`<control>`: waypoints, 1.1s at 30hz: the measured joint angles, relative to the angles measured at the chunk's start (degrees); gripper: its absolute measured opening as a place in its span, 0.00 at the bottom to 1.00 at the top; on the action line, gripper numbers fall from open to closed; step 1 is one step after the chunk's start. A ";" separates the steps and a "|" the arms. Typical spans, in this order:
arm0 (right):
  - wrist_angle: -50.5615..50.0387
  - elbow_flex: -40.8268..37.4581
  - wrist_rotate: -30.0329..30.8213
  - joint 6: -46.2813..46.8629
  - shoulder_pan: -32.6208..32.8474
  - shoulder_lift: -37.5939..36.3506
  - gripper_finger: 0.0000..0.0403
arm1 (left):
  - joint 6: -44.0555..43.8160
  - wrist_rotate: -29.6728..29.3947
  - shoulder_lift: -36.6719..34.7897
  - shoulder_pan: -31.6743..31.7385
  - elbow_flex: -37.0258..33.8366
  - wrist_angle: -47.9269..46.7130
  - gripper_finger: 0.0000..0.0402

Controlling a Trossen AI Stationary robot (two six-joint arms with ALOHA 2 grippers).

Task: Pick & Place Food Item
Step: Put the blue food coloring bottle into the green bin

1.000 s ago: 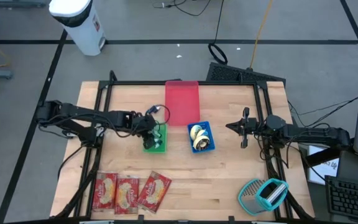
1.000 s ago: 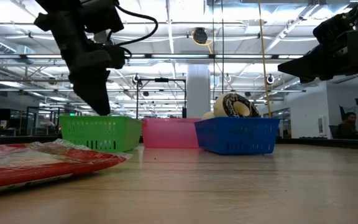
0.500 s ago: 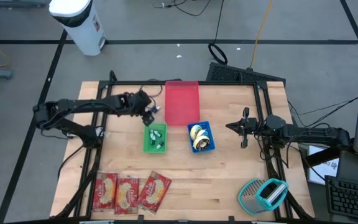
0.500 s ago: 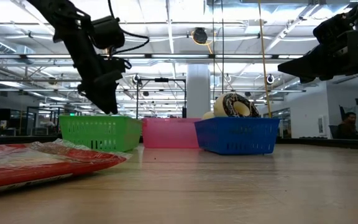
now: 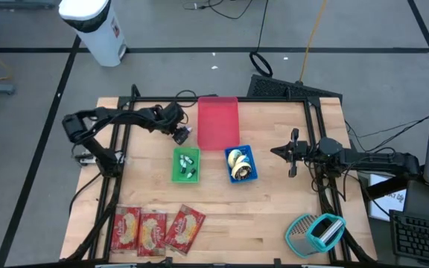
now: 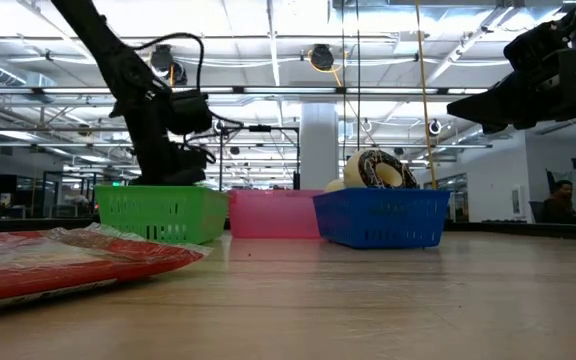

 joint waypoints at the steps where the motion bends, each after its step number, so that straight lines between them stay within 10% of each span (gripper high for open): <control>1: 0.00 -0.02 -0.01 0.00 0.01 0.00 0.01 | -0.06 0.01 0.70 0.12 0.00 0.05 0.61; 10: 0.00 -0.01 0.00 0.00 0.01 0.00 0.01 | 1.01 1.23 1.84 0.40 0.15 0.20 0.60; 23: 0.00 0.00 0.00 0.00 0.02 0.02 0.01 | -1.26 2.67 1.77 0.61 0.07 0.18 0.24; 33: 0.00 -0.01 0.00 0.00 0.00 0.02 0.01 | -0.50 -0.28 -5.81 -0.10 3.54 -7.64 0.19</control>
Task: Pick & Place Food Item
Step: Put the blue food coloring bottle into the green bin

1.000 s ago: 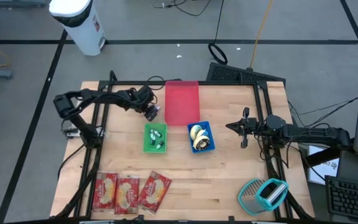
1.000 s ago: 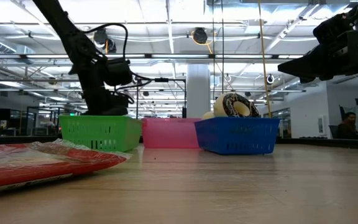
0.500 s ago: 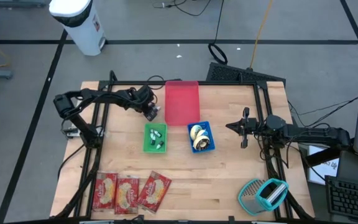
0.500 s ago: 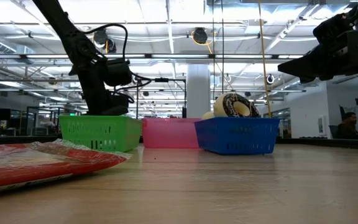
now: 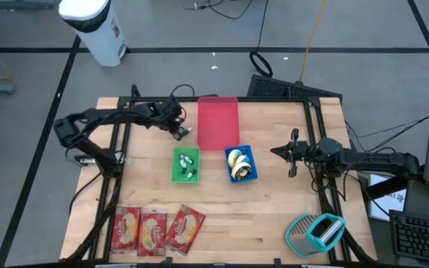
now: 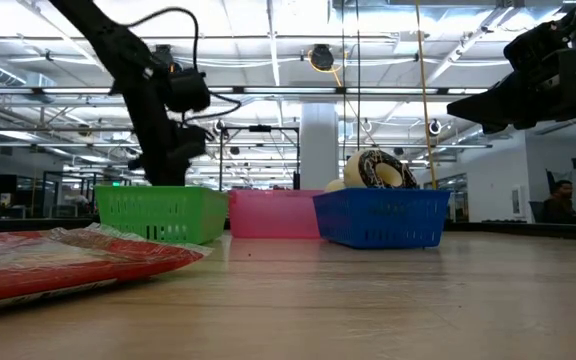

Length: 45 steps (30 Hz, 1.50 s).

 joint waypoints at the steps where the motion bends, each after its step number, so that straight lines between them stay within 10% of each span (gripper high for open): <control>1: 0.00 -0.01 -0.02 0.00 0.00 -0.02 0.01 | 0.02 0.04 -1.35 -0.46 0.18 -1.25 0.19; 12: 0.00 -0.01 0.00 0.00 0.00 0.00 0.01 | -0.37 9.43 -14.23 -11.21 1.18 -4.87 0.20; 27: 0.04 0.00 -0.01 0.00 0.00 -0.02 0.01 | -11.90 10.72 -8.75 -33.72 1.18 -5.37 0.20; 45: 0.09 0.01 -0.01 0.00 0.01 0.00 0.01 | -30.36 7.12 -0.36 -34.94 1.18 -7.46 0.22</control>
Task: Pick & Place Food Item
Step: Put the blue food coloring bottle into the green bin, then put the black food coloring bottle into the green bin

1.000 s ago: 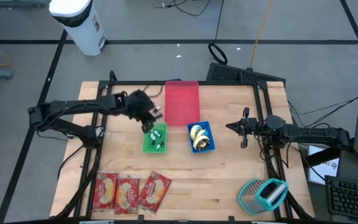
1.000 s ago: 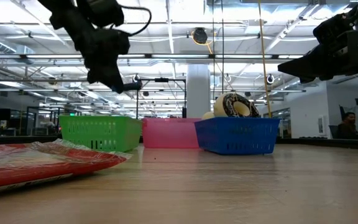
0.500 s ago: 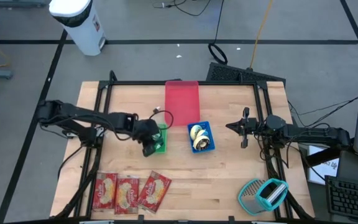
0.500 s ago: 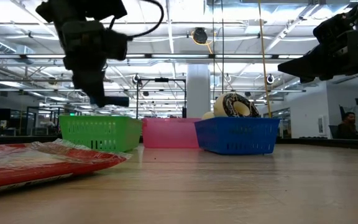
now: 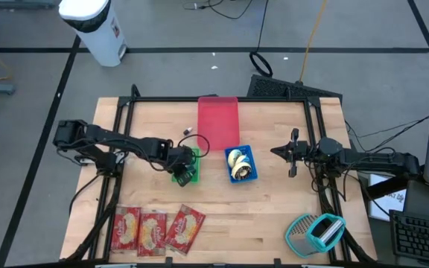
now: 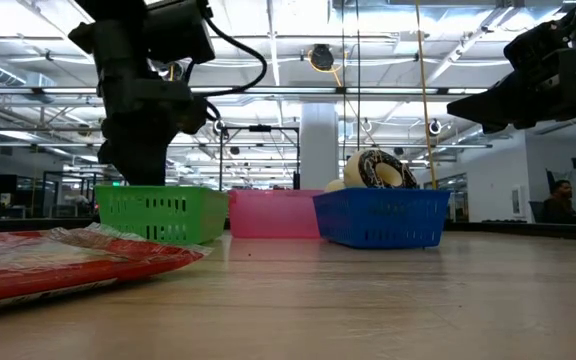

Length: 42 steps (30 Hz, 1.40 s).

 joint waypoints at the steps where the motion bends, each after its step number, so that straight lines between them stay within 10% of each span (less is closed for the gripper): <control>1: 0.00 -0.01 0.01 0.00 -0.01 0.00 0.01 | -0.55 0.03 -0.02 0.21 0.00 0.01 0.23; 16: 0.00 0.00 0.01 0.00 0.01 0.00 0.01 | 3.40 2.05 -0.42 5.47 0.00 -0.21 0.60; 26: -0.04 0.00 0.01 0.00 -0.01 -0.02 0.01 | 4.94 3.31 -6.21 12.46 0.00 0.09 0.62; 42: -0.04 -0.01 0.01 0.00 0.00 -0.02 0.01 | 17.62 -10.03 -5.43 23.31 0.04 10.88 0.62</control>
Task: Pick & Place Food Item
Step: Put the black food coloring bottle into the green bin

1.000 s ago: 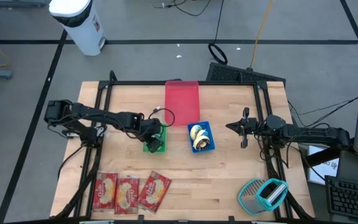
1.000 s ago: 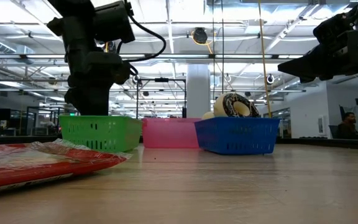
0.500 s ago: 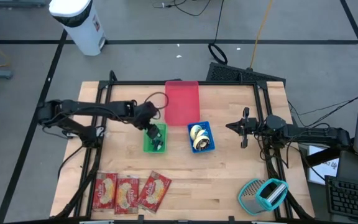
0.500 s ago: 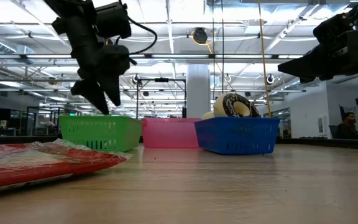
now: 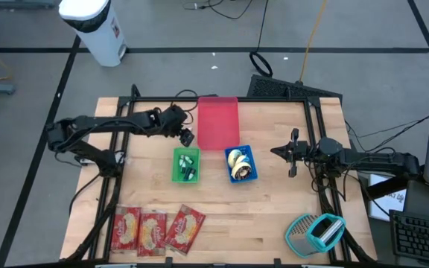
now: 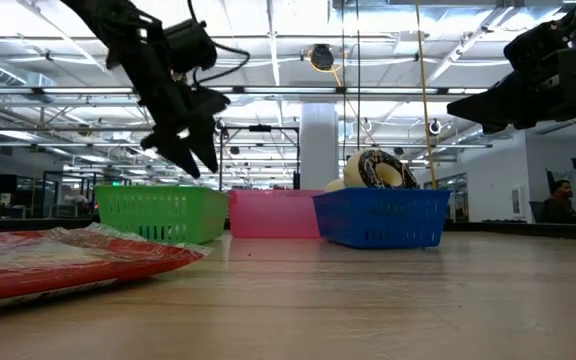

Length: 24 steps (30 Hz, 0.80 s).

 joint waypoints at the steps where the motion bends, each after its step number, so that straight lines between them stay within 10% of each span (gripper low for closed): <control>1: 0.00 0.00 0.00 0.00 0.00 0.00 0.01 | 1.45 0.00 1.04 0.52 0.00 0.18 0.62; 24: 0.00 0.00 0.00 0.00 0.00 0.00 0.01 | 8.99 3.38 18.24 7.37 0.11 7.01 0.61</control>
